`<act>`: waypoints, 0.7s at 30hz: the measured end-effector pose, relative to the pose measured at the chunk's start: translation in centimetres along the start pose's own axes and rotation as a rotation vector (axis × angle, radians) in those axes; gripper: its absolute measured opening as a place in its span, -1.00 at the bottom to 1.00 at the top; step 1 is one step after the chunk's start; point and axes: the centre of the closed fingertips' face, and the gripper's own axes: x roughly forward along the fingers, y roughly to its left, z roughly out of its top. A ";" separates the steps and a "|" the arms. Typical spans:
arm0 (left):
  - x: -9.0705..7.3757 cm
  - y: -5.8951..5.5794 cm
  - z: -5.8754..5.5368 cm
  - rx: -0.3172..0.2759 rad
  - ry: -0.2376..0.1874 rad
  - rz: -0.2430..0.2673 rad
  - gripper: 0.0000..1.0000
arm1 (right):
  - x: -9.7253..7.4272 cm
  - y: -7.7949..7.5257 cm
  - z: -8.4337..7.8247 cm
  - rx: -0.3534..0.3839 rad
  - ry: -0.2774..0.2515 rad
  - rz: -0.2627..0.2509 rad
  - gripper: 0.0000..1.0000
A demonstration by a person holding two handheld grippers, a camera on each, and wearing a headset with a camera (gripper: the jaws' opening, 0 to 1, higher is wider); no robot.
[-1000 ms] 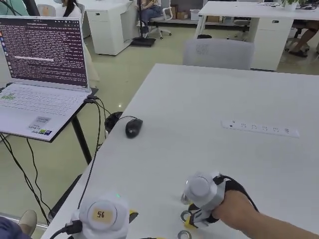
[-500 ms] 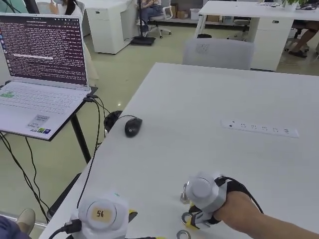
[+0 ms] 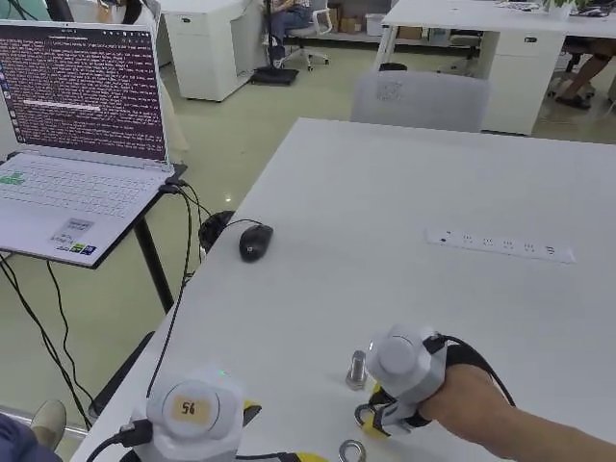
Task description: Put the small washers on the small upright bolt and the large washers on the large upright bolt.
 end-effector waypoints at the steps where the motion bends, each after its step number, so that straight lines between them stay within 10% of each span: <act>1: 0.0 0.0 0.0 -0.001 -0.001 0.000 0.27 | -0.1 0.1 0.0 0.000 -0.001 0.000 -0.53; 21: 0.1 -0.1 0.1 -0.006 -0.009 -0.001 0.27 | -6.1 -2.6 3.5 -0.046 -0.044 -0.076 -0.53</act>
